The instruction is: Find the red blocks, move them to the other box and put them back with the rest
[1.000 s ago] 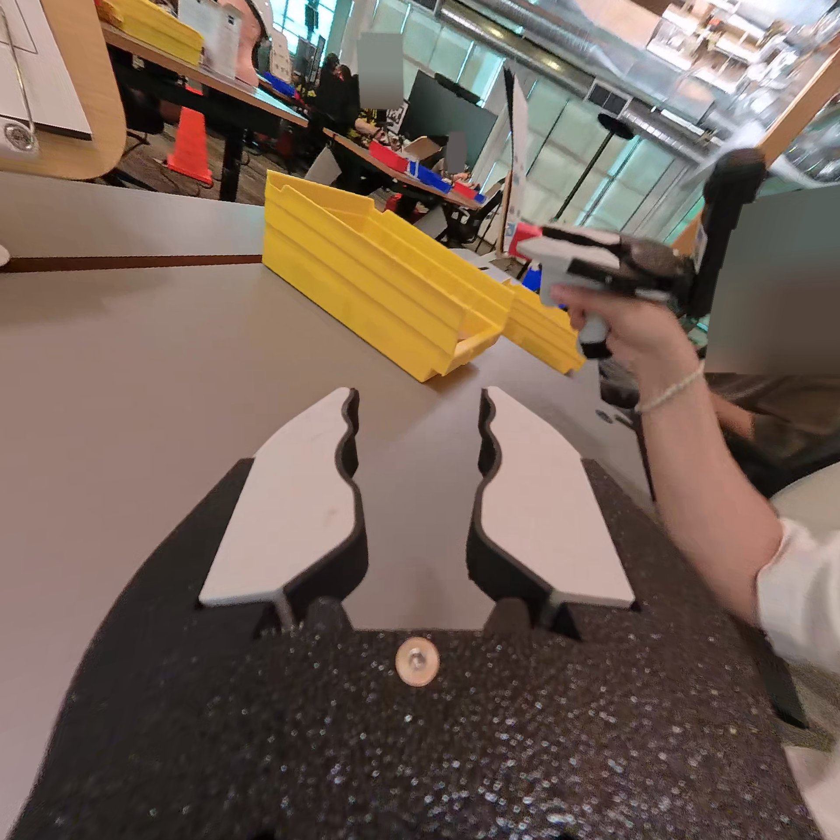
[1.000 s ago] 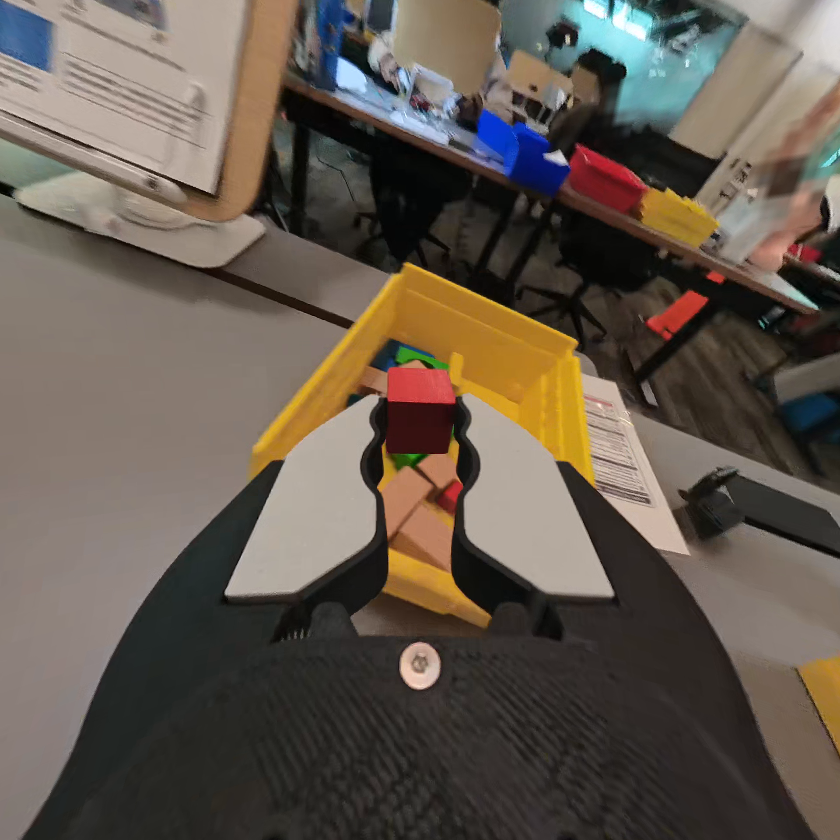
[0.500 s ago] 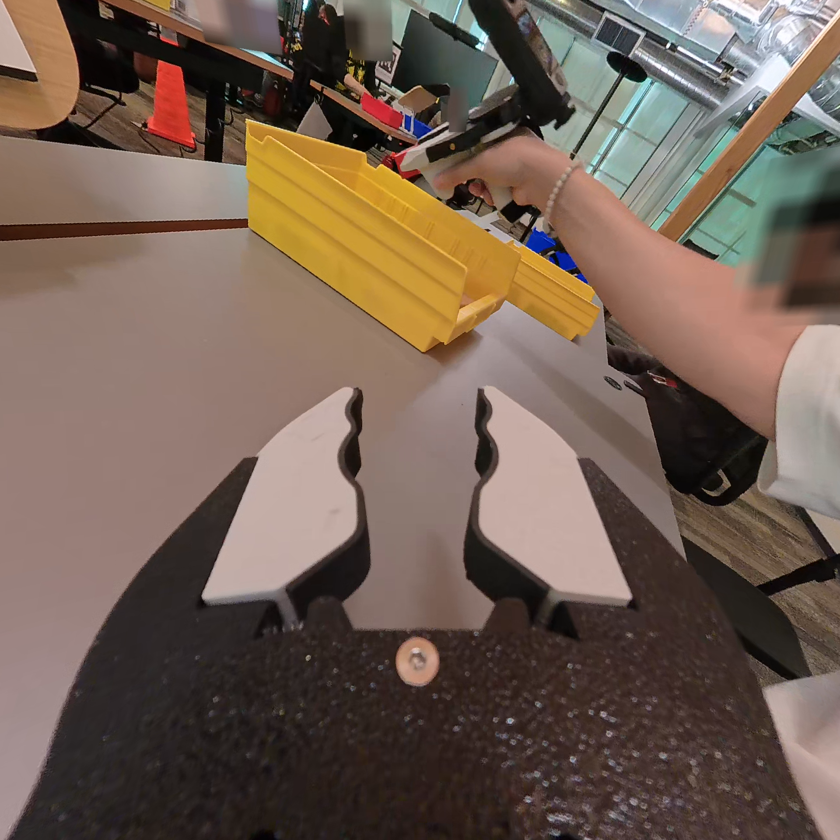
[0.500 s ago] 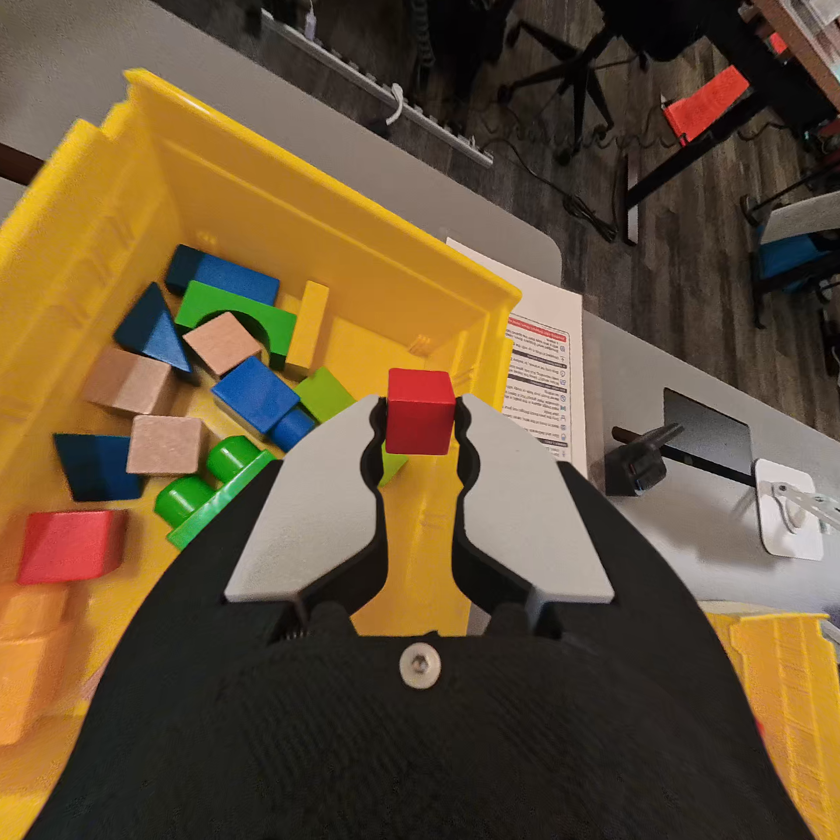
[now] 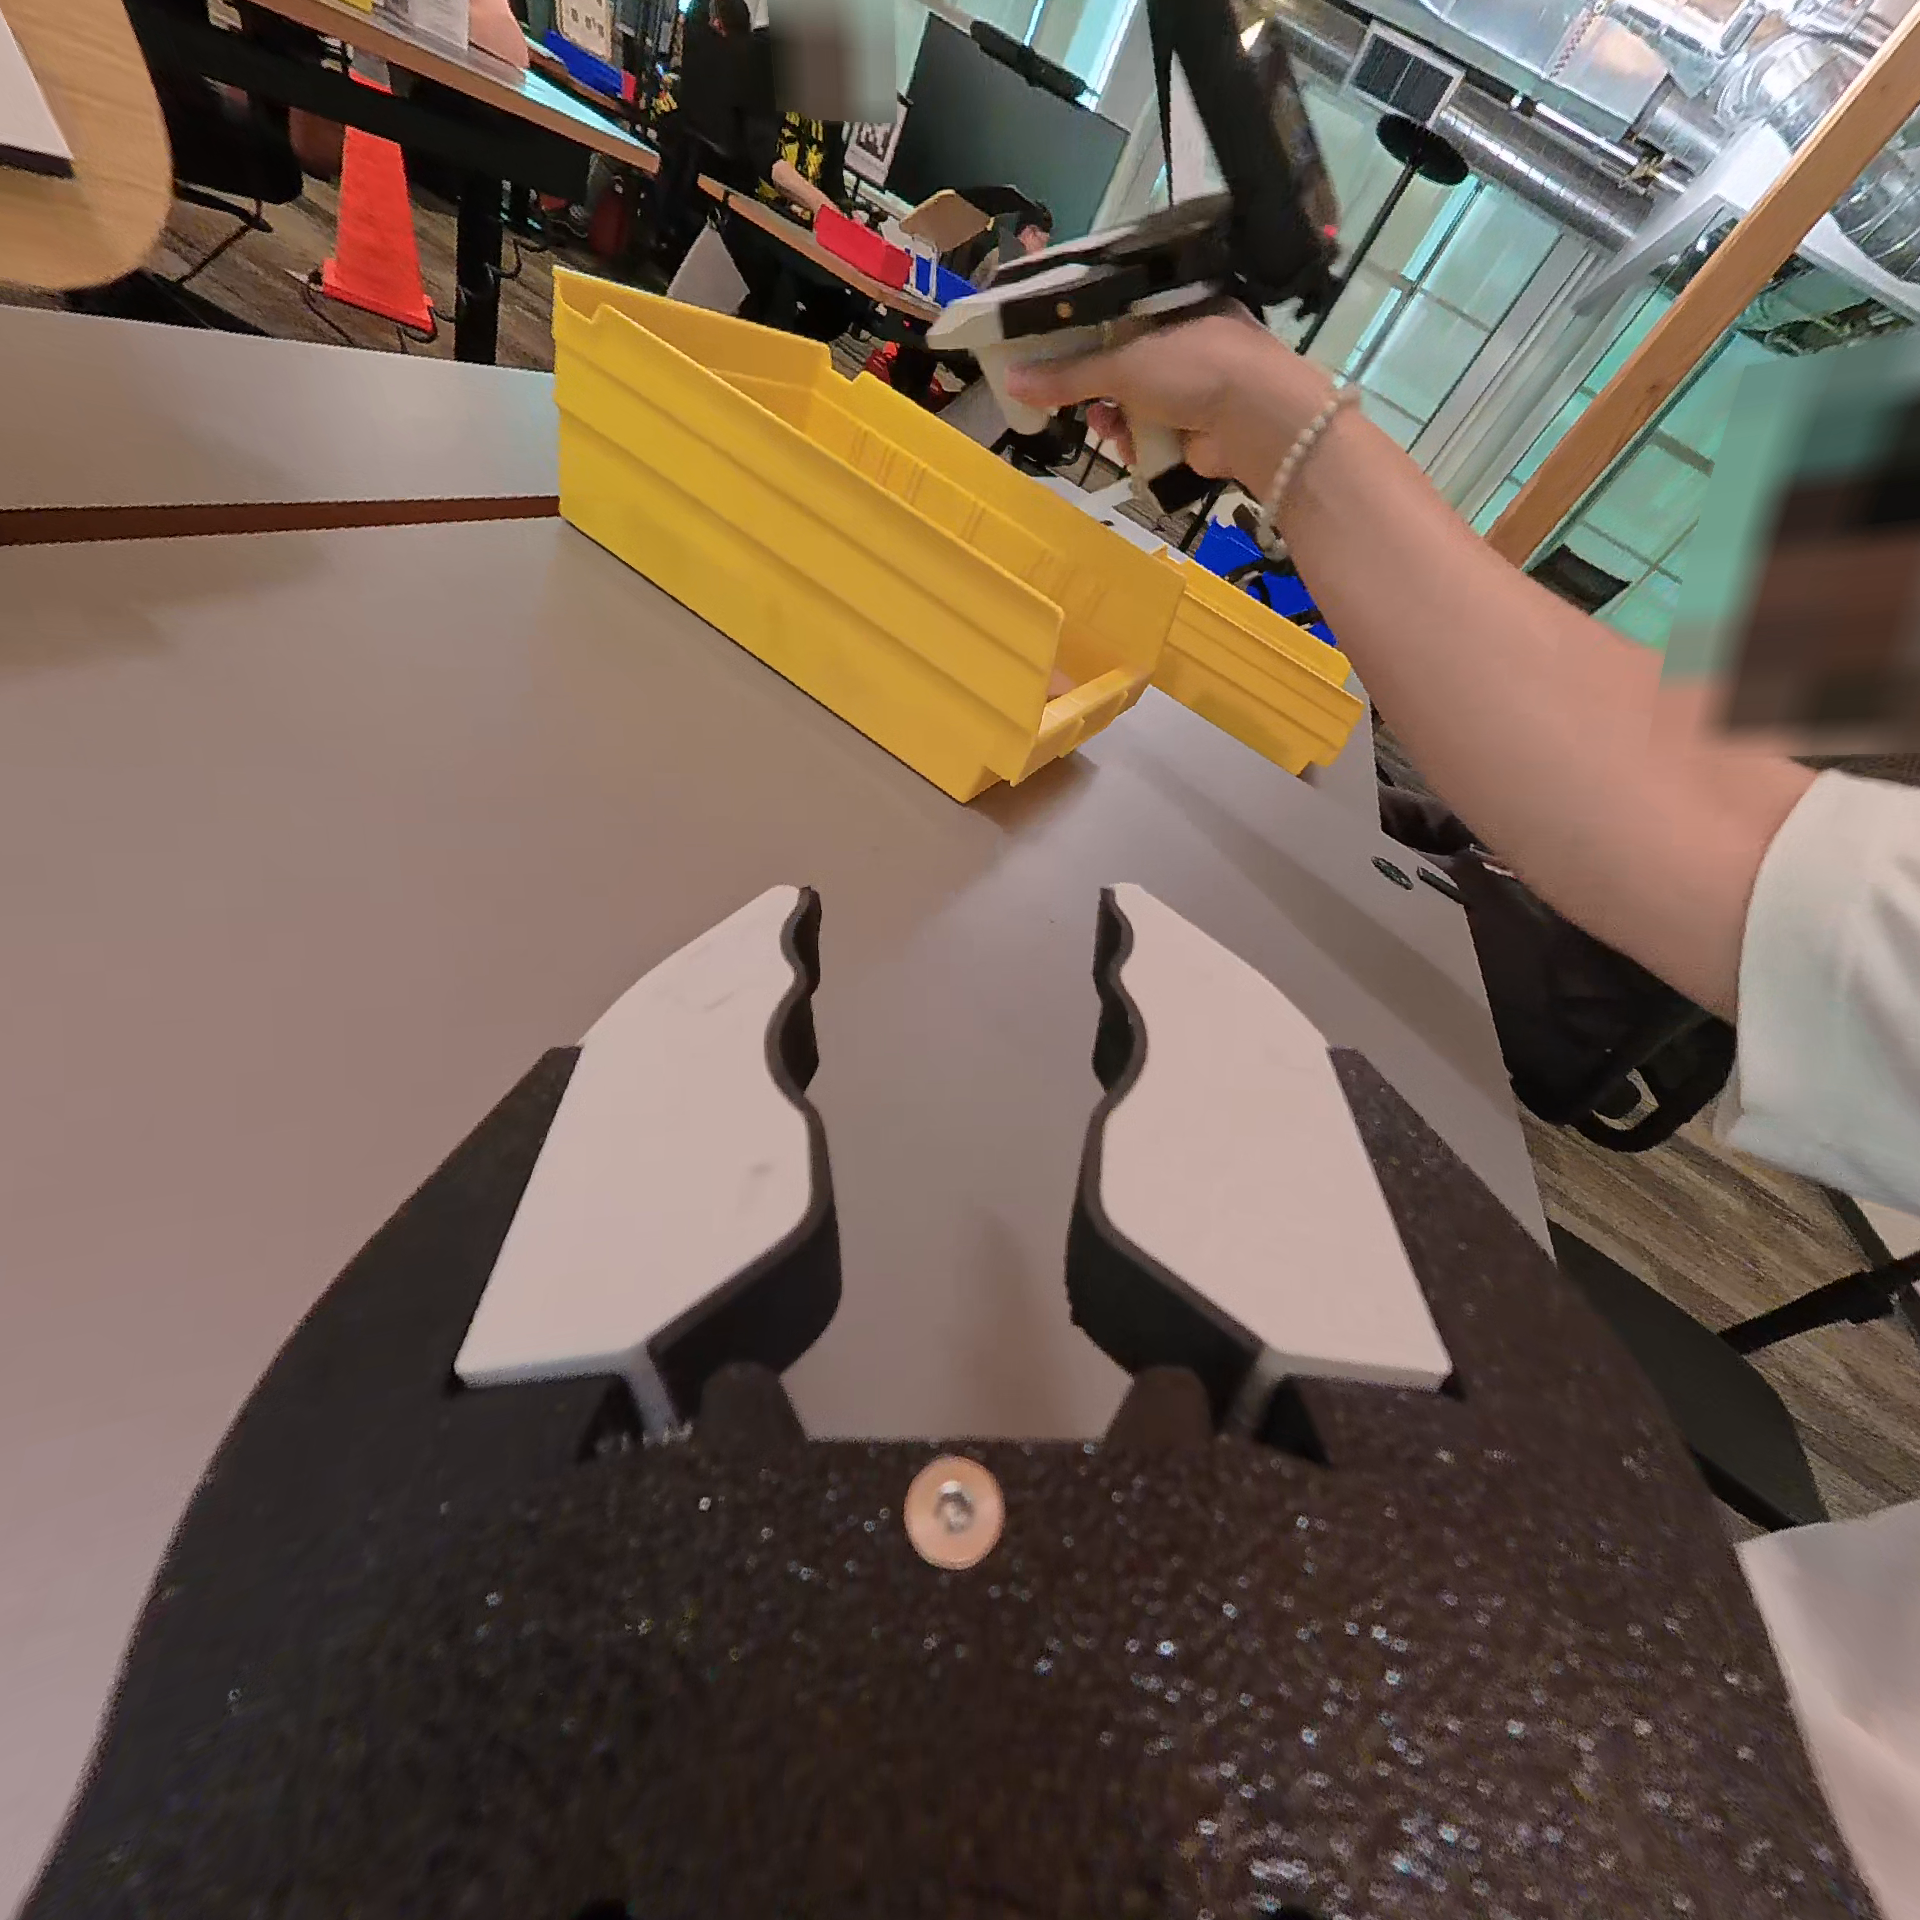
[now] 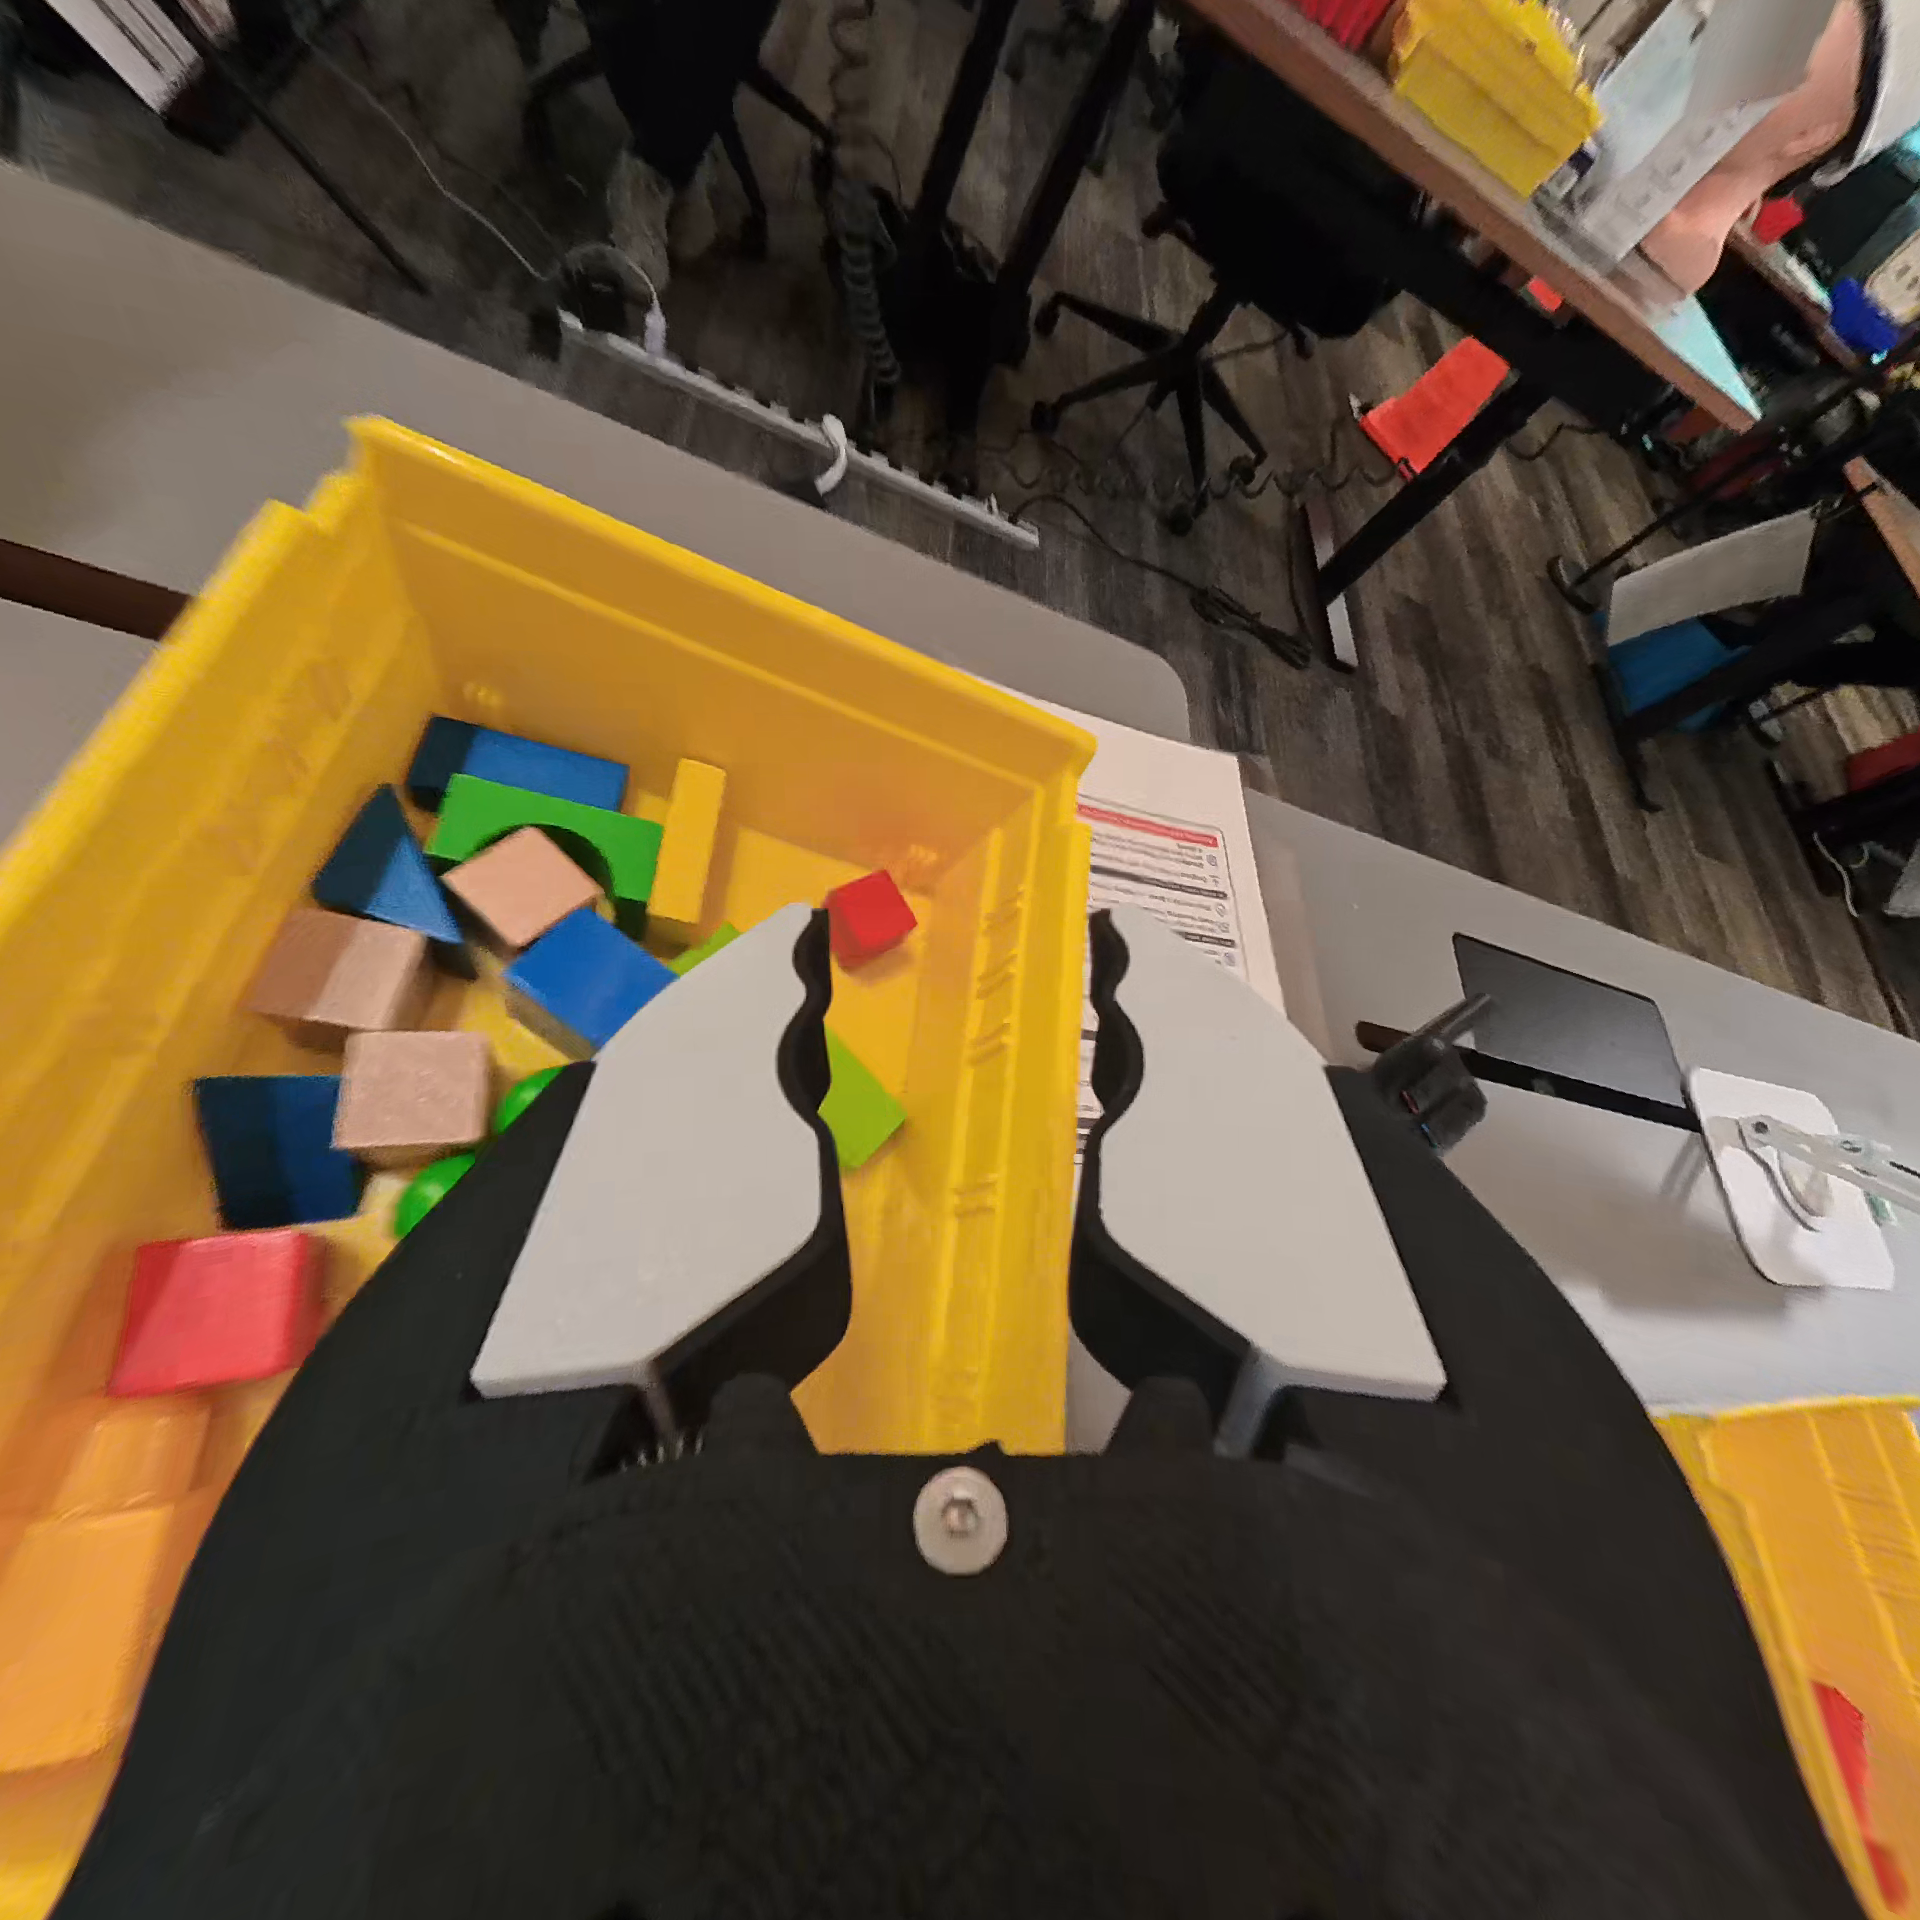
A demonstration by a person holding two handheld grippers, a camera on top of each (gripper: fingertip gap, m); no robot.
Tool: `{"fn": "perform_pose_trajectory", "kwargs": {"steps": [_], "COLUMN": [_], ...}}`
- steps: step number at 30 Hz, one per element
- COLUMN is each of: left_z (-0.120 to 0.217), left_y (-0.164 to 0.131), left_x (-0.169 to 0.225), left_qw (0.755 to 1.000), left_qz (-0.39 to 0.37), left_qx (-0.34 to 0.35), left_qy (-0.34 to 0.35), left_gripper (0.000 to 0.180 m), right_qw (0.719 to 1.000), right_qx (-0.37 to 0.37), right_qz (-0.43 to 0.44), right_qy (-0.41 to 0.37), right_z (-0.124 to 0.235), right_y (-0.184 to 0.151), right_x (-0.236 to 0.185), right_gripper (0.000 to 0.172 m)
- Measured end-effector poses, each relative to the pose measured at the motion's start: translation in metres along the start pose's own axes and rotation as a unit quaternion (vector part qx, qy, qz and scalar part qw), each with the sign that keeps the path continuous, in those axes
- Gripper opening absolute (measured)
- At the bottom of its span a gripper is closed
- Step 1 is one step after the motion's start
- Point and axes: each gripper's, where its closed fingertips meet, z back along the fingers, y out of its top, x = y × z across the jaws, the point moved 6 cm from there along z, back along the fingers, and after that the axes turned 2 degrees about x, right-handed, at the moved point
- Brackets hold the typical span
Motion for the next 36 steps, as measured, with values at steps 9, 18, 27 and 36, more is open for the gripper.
{"fn": "perform_pose_trajectory", "kwargs": {"steps": [9, 18, 27, 36], "left_z": [0.054, 0.205, 0.263, 0.234], "left_y": [0.046, 0.093, 0.061, 0.038], "left_x": [-0.012, -0.067, -0.178, -0.206], "left_qw": [0.987, 0.909, 0.846, 0.859], "left_qz": [-0.095, -0.129, -0.058, -0.011], "left_qx": [0.034, -0.022, -0.289, -0.362], "left_qy": [0.124, 0.396, 0.445, 0.362], "left_gripper": [0.051, 0.049, 0.056, 0.055], "right_qw": [0.953, 0.919, 0.918, 0.918], "right_qx": [0.214, 0.294, 0.291, 0.292], "right_qz": [-0.106, -0.102, -0.078, -0.079], "right_qy": [0.188, 0.241, 0.258, 0.255], "right_z": [0.14, 0.197, 0.201, 0.2], "right_y": [-0.002, -0.018, -0.028, -0.032], "right_x": [-0.116, -0.173, -0.187, -0.182], "right_gripper": [0.045, 0.043, 0.044, 0.045]}}
